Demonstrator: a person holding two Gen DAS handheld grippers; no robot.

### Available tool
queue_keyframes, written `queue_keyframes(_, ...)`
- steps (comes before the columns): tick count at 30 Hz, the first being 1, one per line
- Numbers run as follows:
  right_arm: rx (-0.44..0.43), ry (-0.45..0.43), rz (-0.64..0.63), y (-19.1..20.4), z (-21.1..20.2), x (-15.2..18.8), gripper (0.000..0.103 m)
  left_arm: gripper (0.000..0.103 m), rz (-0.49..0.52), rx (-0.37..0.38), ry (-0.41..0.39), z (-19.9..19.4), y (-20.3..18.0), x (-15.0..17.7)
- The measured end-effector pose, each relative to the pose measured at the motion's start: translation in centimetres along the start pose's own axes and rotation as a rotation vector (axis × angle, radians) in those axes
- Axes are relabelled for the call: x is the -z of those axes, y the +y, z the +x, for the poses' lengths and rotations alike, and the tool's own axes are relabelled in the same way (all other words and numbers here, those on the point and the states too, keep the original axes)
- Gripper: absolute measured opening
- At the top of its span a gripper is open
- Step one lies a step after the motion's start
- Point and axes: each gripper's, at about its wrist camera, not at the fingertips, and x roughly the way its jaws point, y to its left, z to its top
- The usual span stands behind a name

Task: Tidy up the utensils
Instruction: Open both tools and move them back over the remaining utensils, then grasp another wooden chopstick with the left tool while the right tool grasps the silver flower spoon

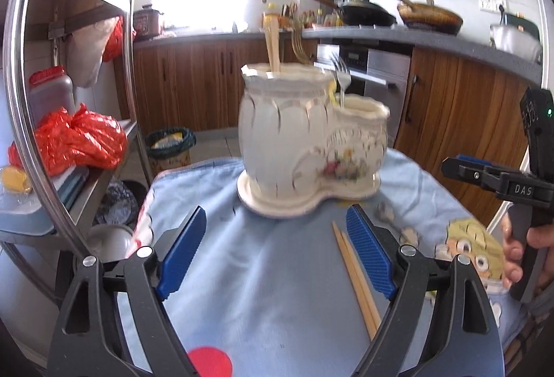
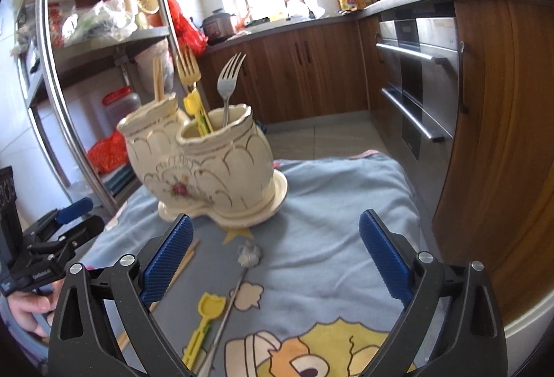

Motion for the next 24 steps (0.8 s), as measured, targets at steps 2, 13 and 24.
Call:
queue_keyframes(2,0.009,0.029,-0.010,0.1,0.3,0.6,0.096,0.082,0.007,0.012,0.012,-0.1,-0.3,0.3)
queue_keyframes(13,-0.006,0.152,-0.038,0.6,1.3,1.9,0.096,0.064,0.097,0.083,0.212,2.7,-2.9,2.3)
queue_keyframes(24,-0.017,0.178,-0.060,1.2,1.7,2.0,0.096,0.054,0.149,0.112,0.314,4.1,-4.4,3.1)
